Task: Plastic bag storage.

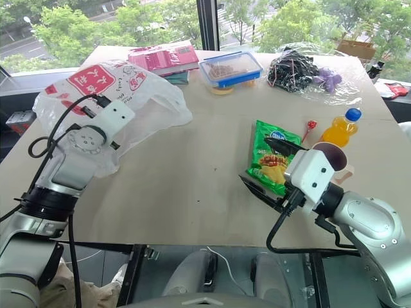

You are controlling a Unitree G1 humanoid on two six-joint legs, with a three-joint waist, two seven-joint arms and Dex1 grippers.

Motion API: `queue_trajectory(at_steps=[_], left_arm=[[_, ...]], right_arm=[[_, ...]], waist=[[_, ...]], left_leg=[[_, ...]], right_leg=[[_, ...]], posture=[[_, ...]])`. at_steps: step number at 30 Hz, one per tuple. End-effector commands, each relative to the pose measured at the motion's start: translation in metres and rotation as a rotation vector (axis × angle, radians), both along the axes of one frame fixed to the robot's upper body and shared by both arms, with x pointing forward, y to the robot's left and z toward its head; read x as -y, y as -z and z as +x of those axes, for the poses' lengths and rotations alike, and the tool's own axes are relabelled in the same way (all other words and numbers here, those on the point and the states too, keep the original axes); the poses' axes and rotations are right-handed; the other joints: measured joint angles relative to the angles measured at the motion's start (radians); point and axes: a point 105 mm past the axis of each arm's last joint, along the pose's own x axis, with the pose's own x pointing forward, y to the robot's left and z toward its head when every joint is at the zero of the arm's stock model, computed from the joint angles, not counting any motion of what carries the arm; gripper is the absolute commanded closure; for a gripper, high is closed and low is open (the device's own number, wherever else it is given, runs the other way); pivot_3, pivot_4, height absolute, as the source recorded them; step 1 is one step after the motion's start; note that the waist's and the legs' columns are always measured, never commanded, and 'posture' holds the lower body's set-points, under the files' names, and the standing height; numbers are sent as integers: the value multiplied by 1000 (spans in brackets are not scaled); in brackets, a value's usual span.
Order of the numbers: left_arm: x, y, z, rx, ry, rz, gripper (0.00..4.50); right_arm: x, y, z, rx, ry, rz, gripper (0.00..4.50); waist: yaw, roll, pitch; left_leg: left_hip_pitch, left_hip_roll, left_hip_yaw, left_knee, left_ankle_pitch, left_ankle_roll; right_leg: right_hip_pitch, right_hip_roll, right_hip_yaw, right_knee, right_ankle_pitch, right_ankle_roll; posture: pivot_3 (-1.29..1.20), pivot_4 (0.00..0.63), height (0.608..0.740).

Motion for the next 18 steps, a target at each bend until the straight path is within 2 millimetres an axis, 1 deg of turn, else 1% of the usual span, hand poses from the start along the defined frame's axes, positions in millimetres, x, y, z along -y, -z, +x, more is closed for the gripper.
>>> queue_trajectory(at_steps=[1, 2, 4, 5, 6, 7, 8, 10, 12, 14, 16, 17, 18], left_arm=[[16, -19, 2, 28, 92, -116, 4425], [22, -19, 1, 12, 120, -169, 4425], [39, -23, -1, -34, 195, -381, 4425], [47, -25, -2, -57, 232, -456, 4425], [53, -29, -3, -77, 255, -543, 4425], [65, -33, -6, -122, 295, -675, 4425], [73, -38, -9, -149, 327, -755, 4425], [81, -53, -10, -149, 345, -894, 4425], [83, -64, -10, -131, 342, -961, 4425], [90, -77, -13, -136, 360, -1088, 4425], [95, -86, -18, -147, 391, -1158, 4425], [94, -87, -20, -137, 389, -1151, 4425], [88, -84, -20, -112, 361, -1062, 4425]], right_arm=[[-3, -9, -5, 52, -10, 10, 0], [-3, -9, -5, 51, -9, 10, 0], [-2, -8, -3, 51, -1, 5, 0], [-1, -8, -3, 51, 1, 3, 0], [0, -7, -1, 53, 10, 2, 0], [1, -8, 1, 58, 23, 2, 0], [2, -8, 3, 63, 35, 2, 0], [4, -8, 6, 72, 55, -1, 0], [5, -8, 7, 76, 67, -1, 0], [6, -8, 8, 75, 76, -5, 0], [6, -6, 8, 70, 81, -13, 0], [6, -5, 7, 68, 82, -18, 0], [7, -4, 7, 64, 83, -20, 0]], waist=[[0, 0, 0], [0, 0, 0], [1, 0, 0], [1, 0, 0], [0, 0, 0], [0, 0, 0], [0, -1, 0], [-2, -1, 1], [-3, -1, 1], [-5, -1, 1], [-6, -1, 1], [-7, -1, 1], [-9, -1, 1]], left_leg=[[0, 0, 0, 0, 0, 0], [0, 0, 0, 0, 0, 0], [0, 0, 0, 1, 0, 0], [-1, 0, -1, 2, 0, 0], [-2, 0, -2, 3, 0, 0], [-2, 0, -2, 4, 0, 0], [-2, 0, -2, 5, 0, 0], [-3, 0, -3, 7, 0, 0], [-3, 0, -3, 8, 0, 0], [-1, -1, -2, 9, 0, 0], [0, -1, -2, 9, 0, 0], [0, -1, -2, 9, 0, 0], [0, -1, -2, 9, 0, 0]], right_leg=[[0, 0, 0, 0, 0, 0], [0, 0, 0, 0, 0, 0], [0, 0, 0, 1, 0, 0], [0, -1, -1, 1, 0, 0], [0, 0, -2, 1, 0, 0], [0, 0, -2, 2, 0, 0], [0, 0, -2, 2, 0, 0], [0, 1, -3, 4, 0, 0], [0, 1, -3, 6, 0, 0], [0, 1, -2, 9, 0, 0], [0, 1, -2, 12, -1, 1], [0, 1, -2, 13, -1, 1], [0, 1, -1, 13, -1, 1]], posture=[[0, 150, 740], [0, 150, 740], [0, 150, 740], [0, 150, 740], [0, 150, 740], [0, 150, 740], [0, 150, 740], [0, 150, 740], [0, 150, 740], [0, 150, 740], [0, 150, 740], [0, 150, 740], [0, 150, 740]])
